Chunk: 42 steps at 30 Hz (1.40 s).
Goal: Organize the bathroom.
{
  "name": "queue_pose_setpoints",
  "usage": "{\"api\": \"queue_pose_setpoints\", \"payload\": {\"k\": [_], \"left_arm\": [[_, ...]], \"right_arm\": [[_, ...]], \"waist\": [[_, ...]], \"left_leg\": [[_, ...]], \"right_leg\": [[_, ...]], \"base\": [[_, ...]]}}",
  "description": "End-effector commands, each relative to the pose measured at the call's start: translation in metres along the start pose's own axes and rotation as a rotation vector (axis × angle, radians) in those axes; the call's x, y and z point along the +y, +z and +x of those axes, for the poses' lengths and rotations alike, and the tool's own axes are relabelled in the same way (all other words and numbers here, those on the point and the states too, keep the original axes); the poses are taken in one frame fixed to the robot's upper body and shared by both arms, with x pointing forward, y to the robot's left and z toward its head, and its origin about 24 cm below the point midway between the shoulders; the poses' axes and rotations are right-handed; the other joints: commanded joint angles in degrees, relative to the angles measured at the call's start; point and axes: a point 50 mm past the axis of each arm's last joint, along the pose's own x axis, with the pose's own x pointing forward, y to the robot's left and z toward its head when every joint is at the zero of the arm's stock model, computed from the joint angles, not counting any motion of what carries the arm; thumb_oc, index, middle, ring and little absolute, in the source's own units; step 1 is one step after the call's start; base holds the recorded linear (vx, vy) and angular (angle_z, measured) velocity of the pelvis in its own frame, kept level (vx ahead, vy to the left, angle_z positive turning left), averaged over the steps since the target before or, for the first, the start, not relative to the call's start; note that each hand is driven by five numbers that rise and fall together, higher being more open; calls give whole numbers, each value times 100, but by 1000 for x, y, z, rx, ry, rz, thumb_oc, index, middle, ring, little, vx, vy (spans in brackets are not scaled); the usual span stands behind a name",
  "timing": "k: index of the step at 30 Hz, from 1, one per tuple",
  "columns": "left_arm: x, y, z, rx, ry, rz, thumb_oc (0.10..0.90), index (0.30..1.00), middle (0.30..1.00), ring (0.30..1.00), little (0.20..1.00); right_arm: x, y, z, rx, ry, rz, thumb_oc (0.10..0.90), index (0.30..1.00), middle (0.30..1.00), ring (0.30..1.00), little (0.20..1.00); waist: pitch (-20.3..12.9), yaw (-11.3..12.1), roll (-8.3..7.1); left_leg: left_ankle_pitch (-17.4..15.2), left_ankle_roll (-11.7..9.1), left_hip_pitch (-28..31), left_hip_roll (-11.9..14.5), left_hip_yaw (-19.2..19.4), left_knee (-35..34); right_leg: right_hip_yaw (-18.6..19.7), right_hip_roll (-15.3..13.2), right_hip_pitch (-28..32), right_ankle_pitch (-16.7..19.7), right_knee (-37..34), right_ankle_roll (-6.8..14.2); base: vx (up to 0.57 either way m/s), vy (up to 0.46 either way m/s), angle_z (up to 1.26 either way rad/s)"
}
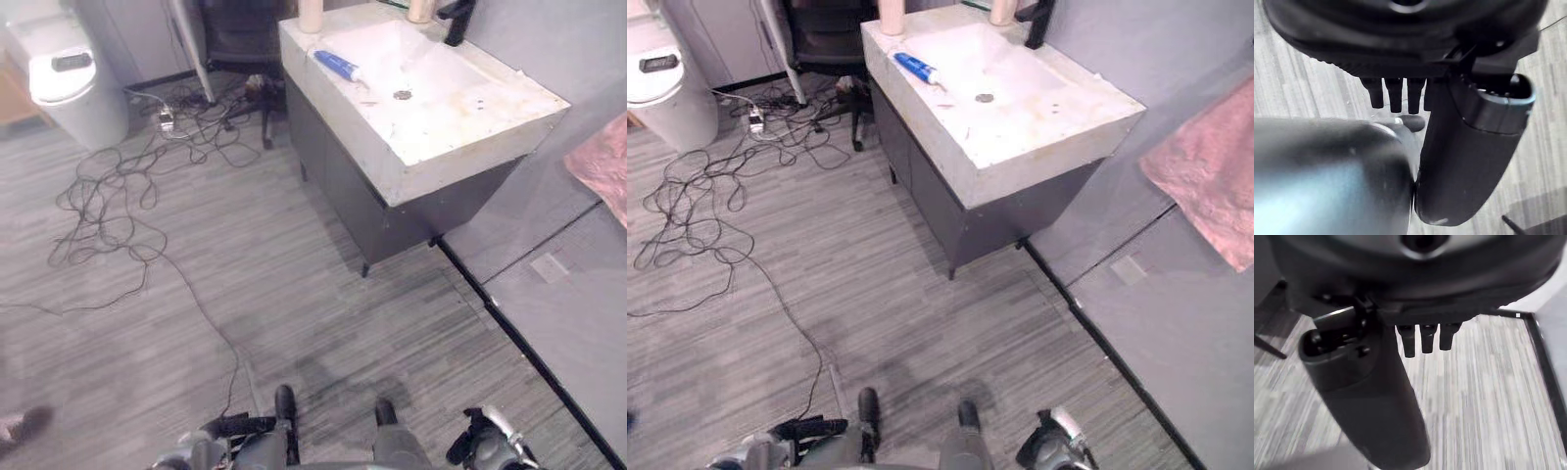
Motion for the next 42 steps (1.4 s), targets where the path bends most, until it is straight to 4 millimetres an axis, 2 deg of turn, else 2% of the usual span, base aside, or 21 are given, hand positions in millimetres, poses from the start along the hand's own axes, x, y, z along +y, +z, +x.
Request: {"api": "queue_pose_setpoints", "payload": {"k": [1, 2, 4, 6, 8, 10, 11, 12, 13, 16, 17, 19, 22, 23, 24, 25, 29, 30, 34, 37, 42], "left_arm": [[38, -28, -11, 99, 88, 103, 800, 900, 900, 900, 900], [40, -25, -11, 88, 99, 93, 800, 900, 900, 900, 900], [41, -20, -11, 75, 109, 62, 800, 900, 900, 900, 900], [42, -11, -11, 12, 114, 58, 800, 900, 900, 900, 900], [38, -8, -10, -8, 110, 74, 800, 900, 900, 900, 900], [32, -7, -8, -17, 113, 71, 800, 900, 900, 900, 900], [32, -7, -8, -17, 113, 71, 800, 900, 900, 900, 900], [28, -12, -7, 4, 125, 63, 800, 900, 900, 900, 900], [26, -16, -6, 19, 133, 65, 800, 900, 900, 900, 900], [26, -17, -6, 36, 139, 120, 800, 900, 900, 900, 900], [27, -17, -6, 37, 138, 126, 800, 900, 900, 900, 900], [30, -8, -7, 30, 116, 157, 800, 900, 900, 900, 900], [30, -2, -6, 26, 115, 145, 800, 900, 900, 900, 900], [31, -1, -7, 24, 117, 142, 800, 900, 900, 900, 900], [30, 0, -6, 23, 114, 143, 800, 900, 900, 900, 900], [28, 1, -6, 24, 114, 155, 800, 900, 900, 900, 900], [30, 4, -7, 15, 114, 135, 800, 900, 900, 900, 900], [34, 7, -8, 6, 121, 119, 800, 900, 900, 900, 900], [43, -1, -11, 15, 137, 149, 800, 900, 900, 900, 900], [48, -19, -13, 45, 137, 156, 800, 900, 900, 900, 900], [52, -28, -15, 77, 143, 206, 800, 900, 900, 900, 900]], "right_arm": [[-28, -3, 4, -36, -74, -36, 800, 900, 900, 900, 900], [-29, -6, 4, -44, -65, -54, 800, 900, 900, 900, 900], [-29, -8, 4, -48, -53, -67, 800, 900, 900, 900, 900], [-21, -15, 2, -45, -44, -66, 800, 900, 900, 900, 900], [-19, -20, 1, -36, -54, -52, 800, 900, 900, 900, 900], [-17, -23, 0, -30, -58, -59, 800, 900, 900, 900, 900], [-17, -24, 0, -28, -60, -54, 800, 900, 900, 900, 900], [-16, -22, 0, -26, -58, -68, 800, 900, 900, 900, 900], [-14, -22, -1, -23, -56, -72, 800, 900, 900, 900, 900], [-15, -34, -2, 21, -66, -12, 800, 900, 900, 900, 900], [-15, -37, -2, 31, -70, -2, 800, 900, 900, 900, 900], [-19, -43, -2, 47, -81, 26, 800, 900, 900, 900, 900], [-24, -38, -1, 29, -82, -5, 800, 900, 900, 900, 900], [-25, -38, -1, 28, -81, -7, 800, 900, 900, 900, 900], [-29, -38, 0, 30, -80, -18, 800, 900, 900, 900, 900], [-31, -38, 0, 33, -78, -27, 800, 900, 900, 900, 900], [-34, -37, 1, 38, -79, -67, 800, 900, 900, 900, 900], [-34, -36, 2, 30, -90, -71, 800, 900, 900, 900, 900], [-36, -35, 3, 38, -93, -59, 800, 900, 900, 900, 900], [-36, -33, 3, 35, -108, -68, 800, 900, 900, 900, 900], [-38, -30, 3, 39, -137, -14, 800, 900, 900, 900, 900]], "waist": [[41, -66, 58], [113, -129, 108], [142, -220, 155], [248, -538, -30], [280, -680, -146], [288, -754, -250], [298, -759, -255], [269, -703, -290], [223, -669, -217], [-20, -732, -220], [-46, -729, -111], [-191, -818, 112], [-267, -938, 167], [-291, -956, 91], [-308, -945, 8], [-304, -934, -28], [-262, -890, -106], [-217, -858, -94], [-162, -696, -28], [-82, -482, 70], [-92, -539, 131]], "left_leg": [[266, -5, -236, 97, -292, -153], [172, 34, -54, 83, -221, -145], [141, 18, 157, 107, -153, -178], [-81, 5, 624, -108, 148, -273], [-297, 30, 808, -326, 239, -270], [-515, -3, 1229, -517, 400, -408], [-535, -10, 1283, -522, 416, -428], [-626, -54, 1607, -573, 586, -531], [-741, -88, 1792, -544, 576, -586], [-817, -43, 1860, -772, 473, -582], [-892, -90, 1921, -685, 441, -502], [-49, -577, 1839, -338, 595, 534], [1035, -1039, 1401, 161, 662, 2281], [1159, -985, 1271, 127, 706, 2391], [1124, -938, 631, 200, 501, 3549], [934, -814, 236, 281, 455, 3790], [640, -467, -109, 539, 475, 2606], [701, -370, -180, 496, 200, 1534], [1168, -547, -96, 574, -729, -615], [1310, -611, -205, 550, -1404, -1186], [902, -589, 92, 508, -972, -883]], "right_leg": [[215, -372, 47, 1040, 1594, 356], [258, -402, -523, 1149, 2087, 310], [276, -206, -880, 1040, 1925, 259], [30, 421, -872, 827, -546, 525], [-61, 557, -1031, 1107, -1533, 702], [-743, 688, -1057, 1551, -2321, 816], [-823, 706, -1029, 1591, -2373, 820], [-1512, 815, -935, 1593, -2218, 769], [-1692, 956, -808, 1491, -2224, 745], [-1582, 1004, -645, 1374, -2159, 401], [-1577, 1088, -576, 1257, -2111, 404], [-1597, 1164, -387, 904, -1926, 119], [-1304, 1315, -79, 558, -1966, -218], [-1284, 1236, -98, 617, -2000, -263], [-967, 1204, 72, 530, -2048, -353], [-792, 1201, 178, 498, -2061, -362], [-496, 1148, 277, 385, -1923, -297], [-267, 1178, 212, 337, -1854, -229], [307, 1252, 207, 240, -1840, -4], [655, 1235, 422, 29, -1720, 105], [550, 969, 388, 39, -1499, 158]], "base": [[284, 510, -32], [182, 376, -11], [273, 258, -34], [485, 184, -74], [322, 95, -56], [344, 87, 29], [416, 91, 57], [490, 100, 29], [449, 95, 2], [405, -5, -92], [523, -36, -42], [368, -57, 14], [239, -98, 7], [198, -77, -57], [197, -44, -68], [291, -20, -70], [145, 104, -32], [89, 165, -108], [169, 126, -94], [269, 110, -52], [174, 143, -94]]}}
